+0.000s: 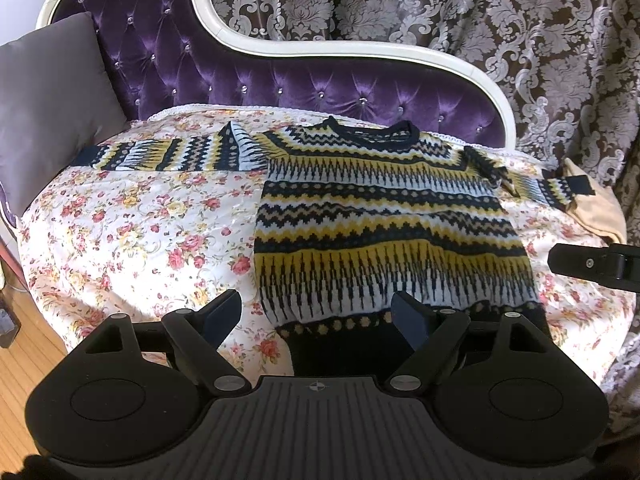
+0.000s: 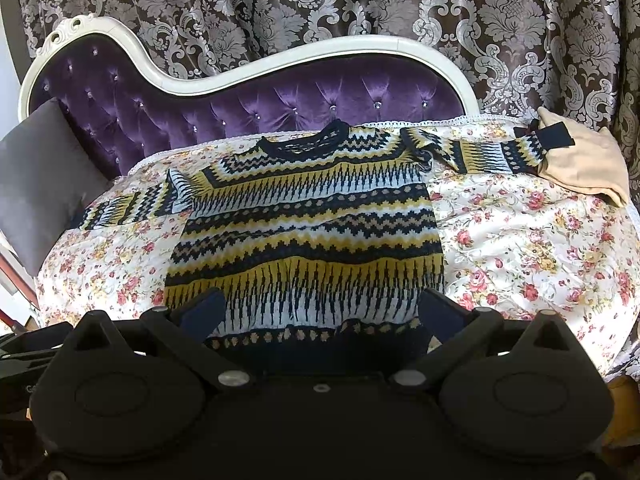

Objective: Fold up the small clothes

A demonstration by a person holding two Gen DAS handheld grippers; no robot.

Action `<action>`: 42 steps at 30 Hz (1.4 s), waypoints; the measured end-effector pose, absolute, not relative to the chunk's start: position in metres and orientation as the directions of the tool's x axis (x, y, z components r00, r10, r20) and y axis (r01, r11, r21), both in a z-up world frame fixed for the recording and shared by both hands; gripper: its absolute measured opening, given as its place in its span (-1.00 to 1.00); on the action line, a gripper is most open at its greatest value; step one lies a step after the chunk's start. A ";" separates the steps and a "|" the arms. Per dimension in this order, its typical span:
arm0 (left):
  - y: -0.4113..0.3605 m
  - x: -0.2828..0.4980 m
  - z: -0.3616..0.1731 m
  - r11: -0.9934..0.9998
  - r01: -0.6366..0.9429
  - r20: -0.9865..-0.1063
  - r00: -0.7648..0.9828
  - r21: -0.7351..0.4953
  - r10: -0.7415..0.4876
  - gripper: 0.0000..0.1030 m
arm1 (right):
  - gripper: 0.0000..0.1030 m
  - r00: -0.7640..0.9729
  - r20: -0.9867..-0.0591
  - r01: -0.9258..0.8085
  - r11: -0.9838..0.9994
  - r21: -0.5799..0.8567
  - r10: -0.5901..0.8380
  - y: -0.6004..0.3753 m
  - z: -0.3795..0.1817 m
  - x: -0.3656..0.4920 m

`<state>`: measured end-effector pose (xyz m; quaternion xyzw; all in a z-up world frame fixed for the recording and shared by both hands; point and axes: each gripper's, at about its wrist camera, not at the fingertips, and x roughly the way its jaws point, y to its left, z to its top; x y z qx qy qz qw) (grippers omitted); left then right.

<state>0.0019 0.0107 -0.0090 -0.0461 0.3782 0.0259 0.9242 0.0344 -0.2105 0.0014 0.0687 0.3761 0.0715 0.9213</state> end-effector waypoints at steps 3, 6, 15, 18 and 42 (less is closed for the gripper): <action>0.011 0.002 -0.010 0.994 -0.085 -0.704 0.710 -0.062 0.017 0.59 | 0.99 0.707 -0.683 -0.081 0.980 0.179 0.183 -0.210 0.001 0.034; 0.011 0.002 -0.010 0.994 -0.085 -0.705 0.709 -0.061 0.018 0.59 | 0.99 0.705 -0.684 -0.086 0.980 0.177 0.185 -0.208 0.001 0.035; 0.009 0.004 -0.009 0.994 -0.094 -0.710 0.703 -0.048 0.032 0.59 | 0.99 0.705 -0.685 -0.087 0.980 0.177 0.186 -0.207 0.000 0.035; 0.010 0.003 -0.009 0.994 -0.094 -0.711 0.703 -0.048 0.032 0.59 | 0.99 0.705 -0.685 -0.086 0.980 0.177 0.186 -0.207 0.000 0.035; 0.008 0.001 -0.006 0.996 -0.088 -0.680 0.732 -0.023 0.049 0.59 | 0.99 0.720 -0.659 -0.108 0.973 0.204 0.218 -0.207 0.000 0.036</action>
